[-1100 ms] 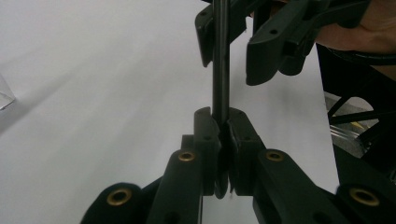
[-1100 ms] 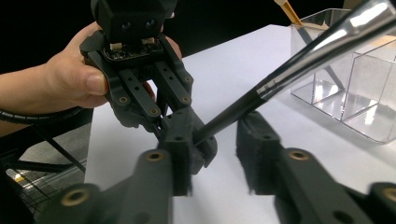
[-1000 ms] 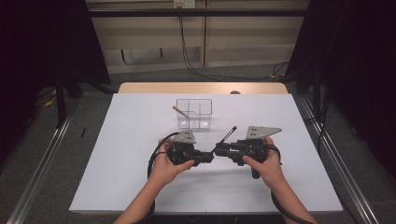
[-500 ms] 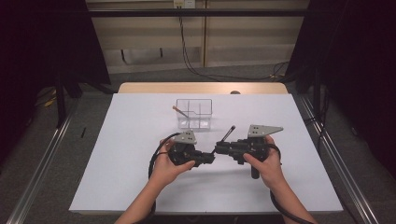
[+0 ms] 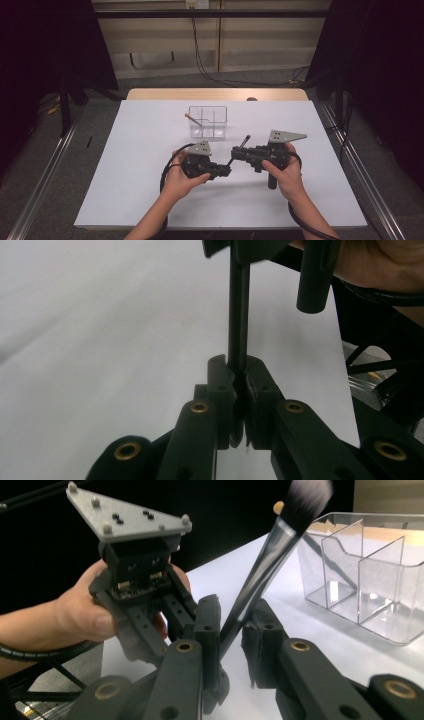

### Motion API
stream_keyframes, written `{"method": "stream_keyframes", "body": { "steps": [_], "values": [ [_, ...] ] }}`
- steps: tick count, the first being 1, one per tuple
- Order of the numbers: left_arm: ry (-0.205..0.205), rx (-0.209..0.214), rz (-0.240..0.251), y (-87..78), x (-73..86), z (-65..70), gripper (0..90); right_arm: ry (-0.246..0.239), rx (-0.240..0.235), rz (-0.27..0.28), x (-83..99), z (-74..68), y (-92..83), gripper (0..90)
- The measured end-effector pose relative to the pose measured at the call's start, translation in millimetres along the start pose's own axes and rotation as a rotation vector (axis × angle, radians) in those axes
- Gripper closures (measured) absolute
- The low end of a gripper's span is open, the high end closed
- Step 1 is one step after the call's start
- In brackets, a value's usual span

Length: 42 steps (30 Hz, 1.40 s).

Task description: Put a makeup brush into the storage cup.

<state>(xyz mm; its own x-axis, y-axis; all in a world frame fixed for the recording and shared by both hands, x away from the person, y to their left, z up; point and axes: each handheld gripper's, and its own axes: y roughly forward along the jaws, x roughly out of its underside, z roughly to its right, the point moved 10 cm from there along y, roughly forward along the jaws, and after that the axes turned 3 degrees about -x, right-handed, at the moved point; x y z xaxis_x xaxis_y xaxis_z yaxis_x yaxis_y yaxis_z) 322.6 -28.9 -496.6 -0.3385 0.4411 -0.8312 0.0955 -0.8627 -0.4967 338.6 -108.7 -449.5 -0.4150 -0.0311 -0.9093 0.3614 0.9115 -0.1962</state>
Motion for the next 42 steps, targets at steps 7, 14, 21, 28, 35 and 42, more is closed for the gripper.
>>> {"method": "stream_keyframes", "body": {
  "steps": [7, 14, 21, 28, 35, 42],
  "values": [
    [0.005, -0.003, 0.002, 1.0, 0.3, 0.1, 83.8, 0.007, -0.005, 0.006, -4.8, -0.1, -0.6, 80.5],
    [-0.010, 0.007, 0.023, 1.9, -0.9, 0.0, 81.8, 0.015, -0.049, 0.000, -7.9, -6.8, 2.7, 83.9],
    [-0.026, 0.019, 0.081, -1.2, -9.7, -0.7, 67.9, 0.005, -0.049, -0.009, -10.6, -7.8, 3.3, 84.1],
    [-0.020, 0.027, 0.120, -3.7, -17.8, -0.4, 55.9, 0.004, -0.051, -0.021, -7.6, -7.1, 4.7, 84.1],
    [-0.038, 0.016, 0.147, -3.8, -21.7, -3.8, 29.0, -0.006, -0.054, -0.028, -6.5, -8.9, 7.0, 84.1],
    [-0.047, 0.025, 0.131, -1.6, -21.0, -2.5, 16.7, -0.011, -0.048, -0.031, -7.4, -8.1, 6.3, 84.1]
  ]
}}
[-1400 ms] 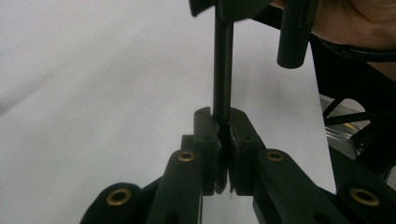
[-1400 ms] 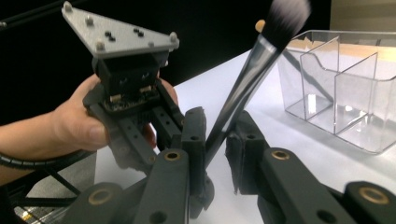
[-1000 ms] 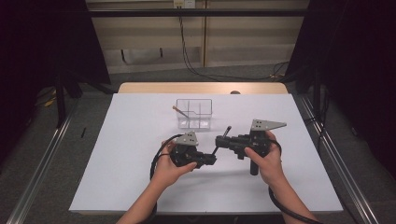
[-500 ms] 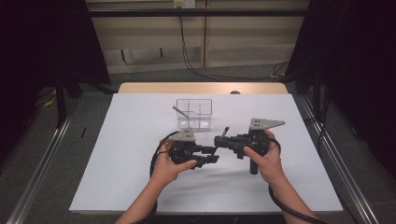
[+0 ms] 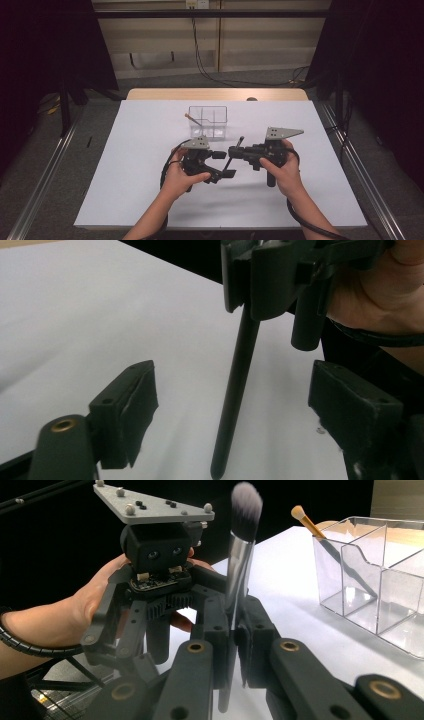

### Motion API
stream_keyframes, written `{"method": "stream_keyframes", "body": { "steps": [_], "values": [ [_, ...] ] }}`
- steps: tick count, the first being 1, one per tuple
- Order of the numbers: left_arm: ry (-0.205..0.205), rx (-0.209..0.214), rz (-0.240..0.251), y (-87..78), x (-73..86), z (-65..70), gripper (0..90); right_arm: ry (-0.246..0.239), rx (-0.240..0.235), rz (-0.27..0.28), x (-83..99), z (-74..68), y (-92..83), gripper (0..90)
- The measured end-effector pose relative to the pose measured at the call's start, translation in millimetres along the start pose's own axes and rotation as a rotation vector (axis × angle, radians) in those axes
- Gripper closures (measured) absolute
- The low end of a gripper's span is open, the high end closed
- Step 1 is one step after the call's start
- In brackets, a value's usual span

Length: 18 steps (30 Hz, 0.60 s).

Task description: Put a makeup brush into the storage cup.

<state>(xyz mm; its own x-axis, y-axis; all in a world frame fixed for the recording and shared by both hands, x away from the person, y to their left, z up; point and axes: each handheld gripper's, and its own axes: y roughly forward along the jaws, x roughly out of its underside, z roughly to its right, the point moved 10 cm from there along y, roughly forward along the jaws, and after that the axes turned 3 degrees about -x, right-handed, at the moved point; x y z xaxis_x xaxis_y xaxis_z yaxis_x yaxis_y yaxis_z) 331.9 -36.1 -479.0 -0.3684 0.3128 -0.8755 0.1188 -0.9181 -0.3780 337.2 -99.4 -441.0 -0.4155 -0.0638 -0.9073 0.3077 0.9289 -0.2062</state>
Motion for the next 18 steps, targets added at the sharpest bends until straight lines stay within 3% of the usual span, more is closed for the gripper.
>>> {"method": "stream_keyframes", "body": {
  "steps": [9, 18],
  "values": [
    [0.039, -0.008, -0.004, -1.5, -3.3, 1.5, 20.6, -0.011, -0.002, -0.008, 1.3, -1.3, 1.0, 84.1],
    [0.059, 0.024, -0.031, -2.4, -1.7, 6.1, 52.4, -0.017, 0.003, -0.011, 2.4, -1.1, 2.0, 84.1]
  ]
}}
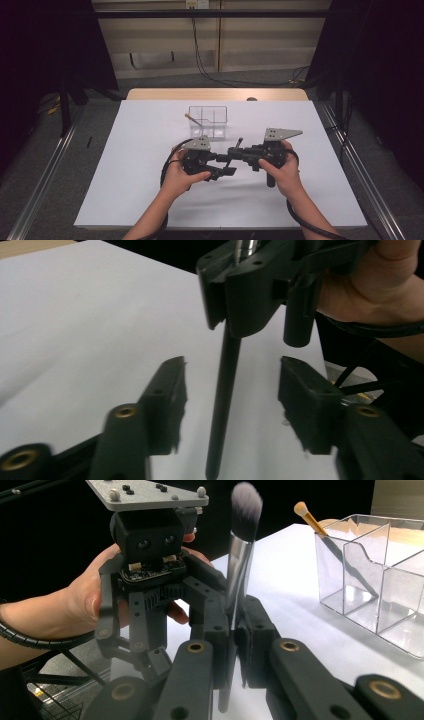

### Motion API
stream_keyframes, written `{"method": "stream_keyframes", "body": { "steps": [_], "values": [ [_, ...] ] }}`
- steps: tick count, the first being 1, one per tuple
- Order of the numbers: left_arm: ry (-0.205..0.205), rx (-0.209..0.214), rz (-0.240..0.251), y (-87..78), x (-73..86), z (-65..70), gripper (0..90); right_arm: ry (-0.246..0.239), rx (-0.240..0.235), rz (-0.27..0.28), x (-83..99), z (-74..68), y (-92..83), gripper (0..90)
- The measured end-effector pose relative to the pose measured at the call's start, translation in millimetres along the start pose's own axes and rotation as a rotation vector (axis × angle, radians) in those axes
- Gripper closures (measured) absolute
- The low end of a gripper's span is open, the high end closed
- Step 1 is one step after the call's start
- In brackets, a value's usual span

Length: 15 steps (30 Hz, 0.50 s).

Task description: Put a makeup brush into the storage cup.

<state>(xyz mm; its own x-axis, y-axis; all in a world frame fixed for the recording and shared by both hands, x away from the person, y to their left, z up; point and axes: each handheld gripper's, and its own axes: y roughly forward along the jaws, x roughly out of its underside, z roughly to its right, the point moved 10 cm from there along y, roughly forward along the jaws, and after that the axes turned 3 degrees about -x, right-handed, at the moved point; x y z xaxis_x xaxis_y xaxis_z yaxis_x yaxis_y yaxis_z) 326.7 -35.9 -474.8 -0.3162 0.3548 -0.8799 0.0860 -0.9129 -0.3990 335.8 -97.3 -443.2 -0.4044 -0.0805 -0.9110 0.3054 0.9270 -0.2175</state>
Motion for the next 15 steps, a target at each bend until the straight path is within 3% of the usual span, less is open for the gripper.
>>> {"method": "stream_keyframes", "body": {
  "steps": [5, 15],
  "values": [
    [0.001, 0.005, 0.012, -0.2, -2.5, 0.2, 63.1, -0.001, 0.004, -0.003, 0.8, 0.8, -0.6, 84.1],
    [-0.004, -0.001, 0.004, -2.5, -3.4, -2.3, 75.7, -0.006, -0.001, -0.005, 1.9, -0.2, -0.7, 84.1]
  ]
}}
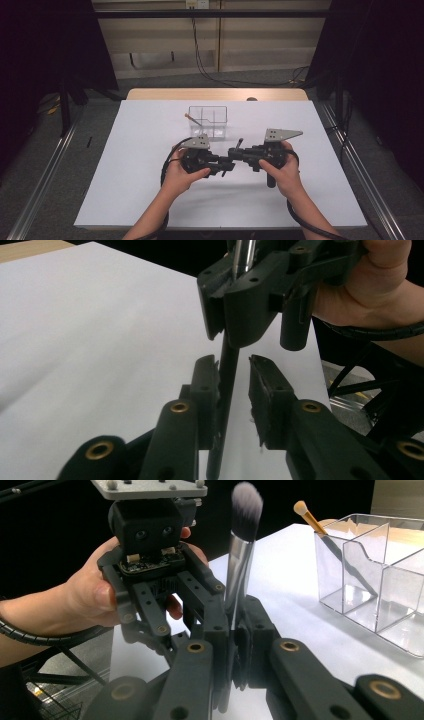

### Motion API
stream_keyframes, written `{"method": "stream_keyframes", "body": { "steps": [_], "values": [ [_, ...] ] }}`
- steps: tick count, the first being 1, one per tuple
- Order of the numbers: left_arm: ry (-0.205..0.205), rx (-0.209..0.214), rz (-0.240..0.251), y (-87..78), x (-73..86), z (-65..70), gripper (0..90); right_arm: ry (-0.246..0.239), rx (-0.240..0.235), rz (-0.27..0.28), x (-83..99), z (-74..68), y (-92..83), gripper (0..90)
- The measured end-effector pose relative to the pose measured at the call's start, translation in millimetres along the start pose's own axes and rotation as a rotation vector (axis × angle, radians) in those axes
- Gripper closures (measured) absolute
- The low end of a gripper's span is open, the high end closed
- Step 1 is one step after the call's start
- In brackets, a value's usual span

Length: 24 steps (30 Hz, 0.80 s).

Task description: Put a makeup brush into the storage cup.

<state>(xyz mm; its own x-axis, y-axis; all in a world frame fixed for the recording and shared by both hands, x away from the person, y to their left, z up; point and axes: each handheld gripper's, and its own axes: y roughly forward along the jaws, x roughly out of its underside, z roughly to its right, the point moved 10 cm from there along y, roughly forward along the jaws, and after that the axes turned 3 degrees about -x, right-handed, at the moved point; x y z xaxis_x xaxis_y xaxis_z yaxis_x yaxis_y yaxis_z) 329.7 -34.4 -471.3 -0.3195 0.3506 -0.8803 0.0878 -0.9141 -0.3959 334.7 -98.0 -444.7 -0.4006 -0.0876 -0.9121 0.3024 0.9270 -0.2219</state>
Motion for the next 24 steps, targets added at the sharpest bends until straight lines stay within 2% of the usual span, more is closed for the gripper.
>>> {"method": "stream_keyframes", "body": {
  "steps": [7, 14, 19, 24],
  "values": [
    [-0.018, 0.005, 0.000, 0.1, 0.7, -0.6, 81.9, -0.008, -0.005, -0.007, 1.9, -1.5, 2.5, 84.1],
    [-0.045, 0.021, 0.012, 0.7, 0.6, 1.1, 83.5, 0.008, -0.010, 0.018, 2.2, -1.2, 3.8, 83.7],
    [-0.051, 0.026, 0.019, -0.4, -0.8, 1.7, 84.1, -0.004, -0.005, 0.029, 0.9, -1.1, 3.4, 81.9],
    [-0.057, 0.016, 0.025, -2.3, 0.3, -2.1, 84.1, -0.018, -0.007, 0.051, -0.9, -2.7, 0.0, 66.1]
  ]
}}
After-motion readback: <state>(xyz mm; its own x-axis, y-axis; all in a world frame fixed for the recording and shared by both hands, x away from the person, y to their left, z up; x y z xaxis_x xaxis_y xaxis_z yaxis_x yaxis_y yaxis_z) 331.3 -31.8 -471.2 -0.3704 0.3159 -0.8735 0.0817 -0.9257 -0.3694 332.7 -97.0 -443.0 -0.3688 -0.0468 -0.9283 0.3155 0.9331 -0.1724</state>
